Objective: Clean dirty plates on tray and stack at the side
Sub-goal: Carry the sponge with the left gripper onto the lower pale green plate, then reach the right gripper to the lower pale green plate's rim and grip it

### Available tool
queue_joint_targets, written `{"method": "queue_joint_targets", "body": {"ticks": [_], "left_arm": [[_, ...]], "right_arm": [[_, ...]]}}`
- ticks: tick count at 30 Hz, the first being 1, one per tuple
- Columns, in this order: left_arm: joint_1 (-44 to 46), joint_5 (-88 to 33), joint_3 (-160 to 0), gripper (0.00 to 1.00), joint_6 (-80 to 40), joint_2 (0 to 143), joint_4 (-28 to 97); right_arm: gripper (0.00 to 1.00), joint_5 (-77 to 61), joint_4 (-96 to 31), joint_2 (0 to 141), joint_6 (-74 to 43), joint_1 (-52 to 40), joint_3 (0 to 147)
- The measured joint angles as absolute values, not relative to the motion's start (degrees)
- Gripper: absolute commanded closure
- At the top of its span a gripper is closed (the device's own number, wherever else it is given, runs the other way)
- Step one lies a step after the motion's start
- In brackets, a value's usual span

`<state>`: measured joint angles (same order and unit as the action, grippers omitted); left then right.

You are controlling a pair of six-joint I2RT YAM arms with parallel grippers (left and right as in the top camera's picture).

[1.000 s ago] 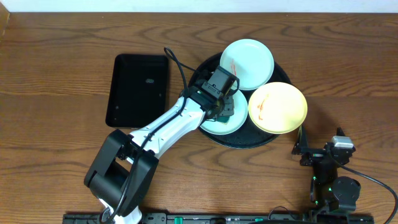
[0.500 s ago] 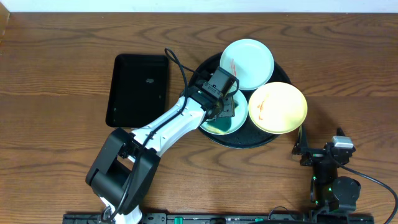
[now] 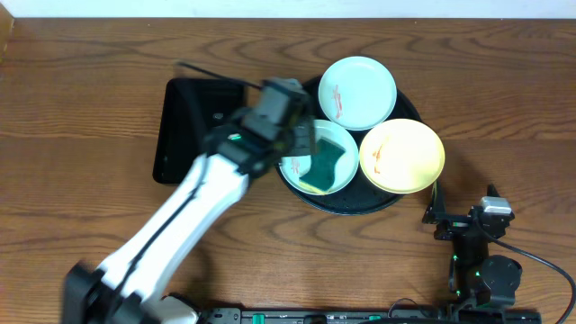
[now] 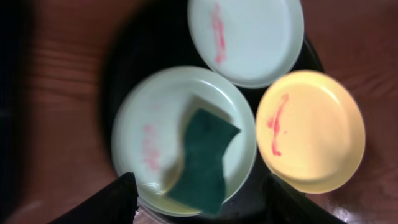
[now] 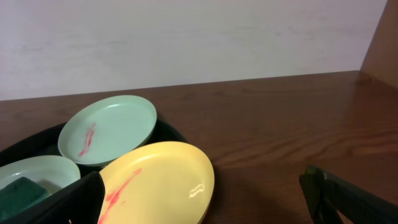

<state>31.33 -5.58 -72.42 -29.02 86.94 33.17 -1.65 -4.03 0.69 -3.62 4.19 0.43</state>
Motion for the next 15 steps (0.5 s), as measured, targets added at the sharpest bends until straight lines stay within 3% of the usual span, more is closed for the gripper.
{"method": "queue_joint_targets", "body": {"ticks": [4, 9, 15], "left_arm": [[26.30, -4.54, -72.42, 0.18, -26.61, 79.15, 40.80], [18.90, -3.18, -72.44, 0.18, -25.32, 73.45, 50.06], [14.06, -2.59, -72.40, 0.18, -25.15, 72.75, 57.89]], "right_arm": [[0.01, -1.65, -4.01, 0.69, -3.62, 4.19, 0.43], [0.01, -2.09, -1.54, 0.69, -4.25, 4.19, 0.38], [0.01, -21.50, 8.67, 0.67, -26.04, 4.19, 0.40]]}}
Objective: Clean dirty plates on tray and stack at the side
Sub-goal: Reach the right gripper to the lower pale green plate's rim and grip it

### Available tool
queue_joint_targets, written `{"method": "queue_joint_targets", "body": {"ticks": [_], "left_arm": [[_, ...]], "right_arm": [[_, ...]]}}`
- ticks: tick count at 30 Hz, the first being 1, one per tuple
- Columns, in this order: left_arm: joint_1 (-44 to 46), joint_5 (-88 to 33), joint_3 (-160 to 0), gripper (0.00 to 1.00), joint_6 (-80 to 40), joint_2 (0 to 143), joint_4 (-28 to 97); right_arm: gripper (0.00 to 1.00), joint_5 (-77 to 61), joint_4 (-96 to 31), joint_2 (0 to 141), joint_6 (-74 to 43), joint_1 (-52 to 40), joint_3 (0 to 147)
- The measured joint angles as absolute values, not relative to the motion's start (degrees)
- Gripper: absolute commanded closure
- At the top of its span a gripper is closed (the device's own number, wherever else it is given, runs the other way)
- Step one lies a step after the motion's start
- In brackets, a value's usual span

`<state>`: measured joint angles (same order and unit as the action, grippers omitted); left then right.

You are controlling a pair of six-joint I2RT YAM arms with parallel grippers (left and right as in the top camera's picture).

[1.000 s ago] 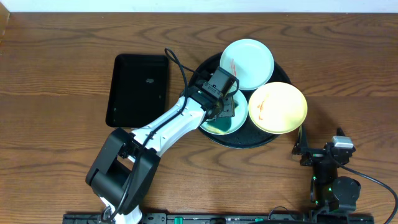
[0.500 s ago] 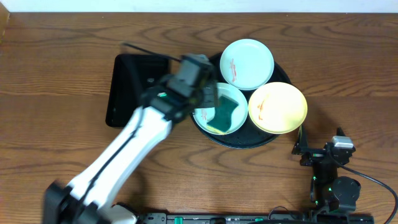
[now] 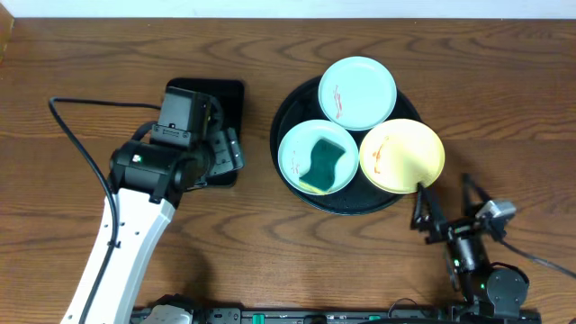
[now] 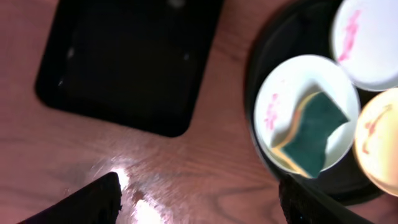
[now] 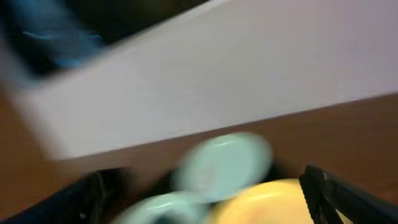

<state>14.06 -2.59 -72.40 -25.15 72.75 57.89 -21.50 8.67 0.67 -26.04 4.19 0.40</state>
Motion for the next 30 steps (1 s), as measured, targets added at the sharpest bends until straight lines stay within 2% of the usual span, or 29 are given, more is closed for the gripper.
{"method": "queue_joint_targets", "body": {"ticks": [4, 7, 9, 12, 14, 17, 21, 25, 27, 28, 30], "left_arm": [[13.58, -2.59, -72.38, 0.18, -25.02, 72.77, 60.10], [13.58, -2.61, -72.34, 0.18, -25.02, 72.82, 60.55], [13.58, -2.61, -72.34, 0.18, -25.02, 72.86, 60.86], [13.58, -2.61, -72.34, 0.18, -25.02, 72.88, 61.58], [13.58, -2.61, -72.34, 0.18, -24.99, 72.88, 61.67], [13.56, -2.61, -72.31, 0.18, -25.02, 72.88, 61.78], [13.54, -2.59, -72.23, 0.17, -25.02, 72.88, 61.71], [13.54, -2.61, -72.20, 0.17, -25.02, 72.90, 61.73], [13.54, -2.63, -72.20, 0.18, -25.02, 72.90, 61.80], [13.54, -2.61, -72.20, 0.17, -25.02, 72.90, 61.80], [13.54, -2.59, -72.20, 0.17, -25.02, 72.90, 61.76]], "right_arm": [[0.01, -29.12, 17.69, 0.69, -45.47, 4.16, 0.36], [0.01, -30.02, 29.02, 0.71, -53.56, 4.16, 0.60], [0.01, -30.04, 30.33, 0.71, -55.24, 4.19, 2.79], [0.01, -31.09, 10.83, 2.94, -52.64, 4.71, 12.86], [0.01, -31.46, -8.51, 8.36, -46.35, 5.02, 23.75], [0.01, -31.03, -34.22, 21.61, -34.26, 5.08, 41.65], [0.01, -30.17, -59.66, 42.59, -20.36, 5.08, 65.08], [0.01, -34.09, -73.25, 60.75, -12.47, 5.02, 83.79], [0.16, -38.74, -75.40, 67.29, -9.76, 4.93, 89.43], [0.20, -40.69, -75.44, 69.43, -8.80, 4.69, 90.72], [0.20, -42.81, -75.99, 72.29, -7.88, 3.88, 91.77]]}}
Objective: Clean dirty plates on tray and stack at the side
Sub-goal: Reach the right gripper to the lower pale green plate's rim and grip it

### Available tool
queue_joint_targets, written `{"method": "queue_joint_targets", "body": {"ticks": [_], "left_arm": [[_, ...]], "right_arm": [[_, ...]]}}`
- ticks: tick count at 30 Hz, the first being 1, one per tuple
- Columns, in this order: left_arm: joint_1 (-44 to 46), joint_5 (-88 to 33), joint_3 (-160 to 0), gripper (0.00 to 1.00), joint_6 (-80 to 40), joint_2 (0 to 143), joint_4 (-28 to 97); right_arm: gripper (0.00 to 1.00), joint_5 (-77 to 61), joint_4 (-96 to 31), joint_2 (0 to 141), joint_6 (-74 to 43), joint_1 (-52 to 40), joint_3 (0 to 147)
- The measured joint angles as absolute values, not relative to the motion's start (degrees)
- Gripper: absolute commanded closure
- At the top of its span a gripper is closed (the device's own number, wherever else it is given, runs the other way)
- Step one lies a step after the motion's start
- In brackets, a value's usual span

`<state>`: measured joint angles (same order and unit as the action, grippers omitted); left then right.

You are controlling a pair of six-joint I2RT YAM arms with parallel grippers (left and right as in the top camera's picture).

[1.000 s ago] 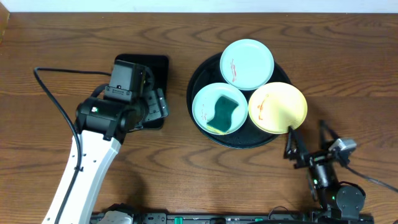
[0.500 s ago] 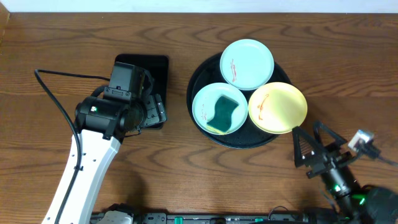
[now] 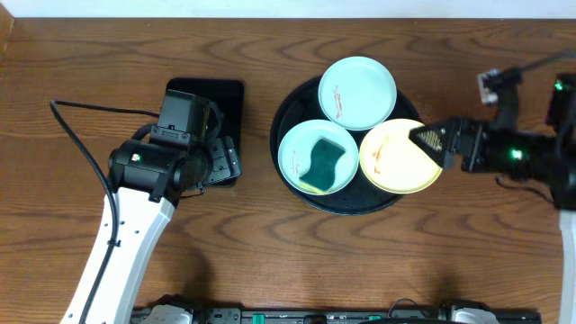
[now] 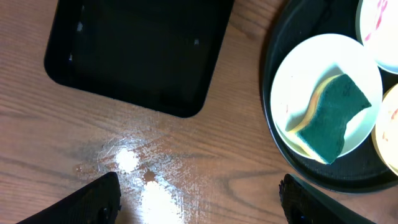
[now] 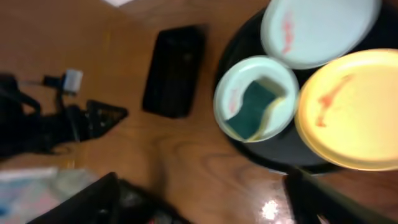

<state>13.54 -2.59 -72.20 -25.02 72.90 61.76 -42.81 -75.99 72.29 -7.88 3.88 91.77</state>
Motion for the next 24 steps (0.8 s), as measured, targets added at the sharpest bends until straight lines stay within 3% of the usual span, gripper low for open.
{"method": "queue_joint_targets", "body": {"ticks": [3, 7, 15, 24], "left_arm": [[13.54, -2.63, -72.20, 0.17, -25.02, 72.90, 61.80], [13.54, -2.61, -72.20, 0.17, -25.02, 72.90, 61.69], [13.54, -2.63, -72.20, 0.17, -25.02, 72.90, 61.12], [13.54, -2.61, -72.20, 0.17, -25.02, 72.93, 60.93]], "right_arm": [[0.15, -38.98, -79.18, 75.35, -9.08, 0.64, 91.90], [0.10, -23.27, -79.07, 76.73, -17.02, -9.43, 91.26], [0.22, -4.75, -62.78, 77.95, -32.49, -26.50, 81.56], [0.25, -1.93, -57.34, 94.48, -37.65, -29.02, 76.31]]}}
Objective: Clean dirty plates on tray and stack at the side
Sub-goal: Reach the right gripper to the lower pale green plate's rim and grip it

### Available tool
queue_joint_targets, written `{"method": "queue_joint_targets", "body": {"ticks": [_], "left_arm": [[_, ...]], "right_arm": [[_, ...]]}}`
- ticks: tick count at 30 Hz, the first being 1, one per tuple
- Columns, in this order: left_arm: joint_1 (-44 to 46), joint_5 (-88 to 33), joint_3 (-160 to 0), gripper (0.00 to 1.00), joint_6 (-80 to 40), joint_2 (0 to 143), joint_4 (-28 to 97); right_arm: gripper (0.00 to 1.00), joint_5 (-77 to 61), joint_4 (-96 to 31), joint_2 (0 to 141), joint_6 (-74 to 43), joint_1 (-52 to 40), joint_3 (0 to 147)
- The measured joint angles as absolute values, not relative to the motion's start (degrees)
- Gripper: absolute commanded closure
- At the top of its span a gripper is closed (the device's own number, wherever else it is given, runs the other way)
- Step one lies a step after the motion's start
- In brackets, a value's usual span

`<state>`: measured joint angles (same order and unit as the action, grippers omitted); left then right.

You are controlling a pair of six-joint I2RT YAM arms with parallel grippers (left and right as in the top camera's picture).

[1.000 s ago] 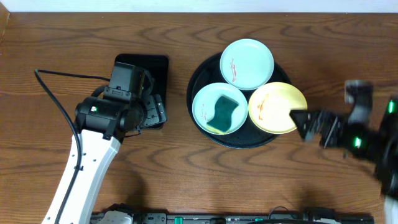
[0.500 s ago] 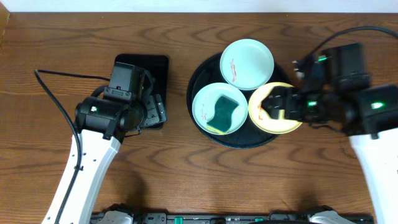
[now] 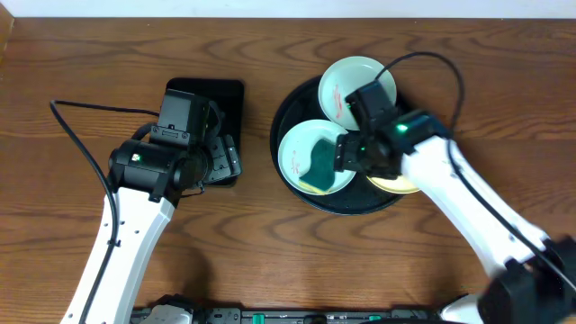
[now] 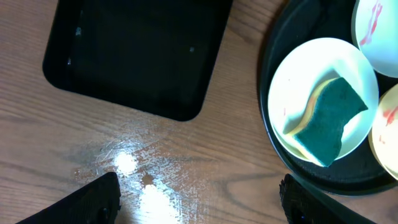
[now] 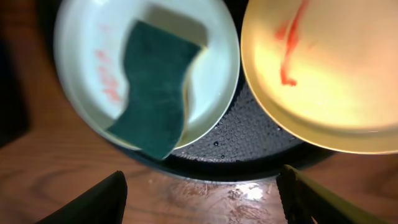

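Observation:
A round black tray (image 3: 306, 193) holds three plates. The lower-left pale green plate (image 3: 290, 153) has a green sponge (image 3: 317, 162) lying in it and faint red marks (image 5: 107, 73). The far pale green plate (image 3: 337, 85) has a red streak. The yellow plate (image 5: 336, 81), also streaked red, is mostly hidden under my right arm in the overhead view. My right gripper (image 5: 202, 208) hangs open and empty just above the tray's near rim, between sponge plate and yellow plate. My left gripper (image 4: 199, 205) stands open over bare wood, left of the round tray.
A black rectangular tray (image 3: 184, 94) lies at the left; my left gripper (image 3: 225, 160) overlaps its near right corner in the overhead view. A cable loops left of the left arm. Bare wooden table surrounds both trays.
My right gripper has moved from the right of the yellow plate to low over the round tray, beside the sponge plate. The left arm has barely shifted. The sponge and plates lie as before.
At first my left gripper hovered open over the sponge plate while the right arm was folded at the table's near right. The left arm then stood by the rectangular tray and stayed. The right arm rose, appeared high at the right, and now hangs over the round tray.

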<state>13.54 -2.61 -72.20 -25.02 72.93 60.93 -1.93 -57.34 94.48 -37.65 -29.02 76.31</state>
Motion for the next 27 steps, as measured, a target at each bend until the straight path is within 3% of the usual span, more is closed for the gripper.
{"method": "queue_joint_targets", "body": {"ticks": [5, 12, 23, 27], "left_arm": [[13.54, -2.63, -72.20, 0.17, -25.02, 72.93, 60.23], [13.54, -2.61, -72.20, 0.17, -25.02, 72.93, 60.20], [13.54, -2.63, -72.20, 0.17, -25.02, 72.93, 60.20], [13.54, -2.61, -72.20, 0.17, -25.02, 72.93, 60.20]], "right_arm": [[0.27, -2.33, -55.75, 100.97, -39.79, -28.99, 76.31], [0.45, -2.70, -54.50, 107.74, -43.90, -28.53, 76.29], [0.46, -4.45, -51.68, 113.06, -44.97, -26.83, 76.29], [0.54, -4.49, -50.46, 113.08, -44.38, -26.22, 76.29]]}}
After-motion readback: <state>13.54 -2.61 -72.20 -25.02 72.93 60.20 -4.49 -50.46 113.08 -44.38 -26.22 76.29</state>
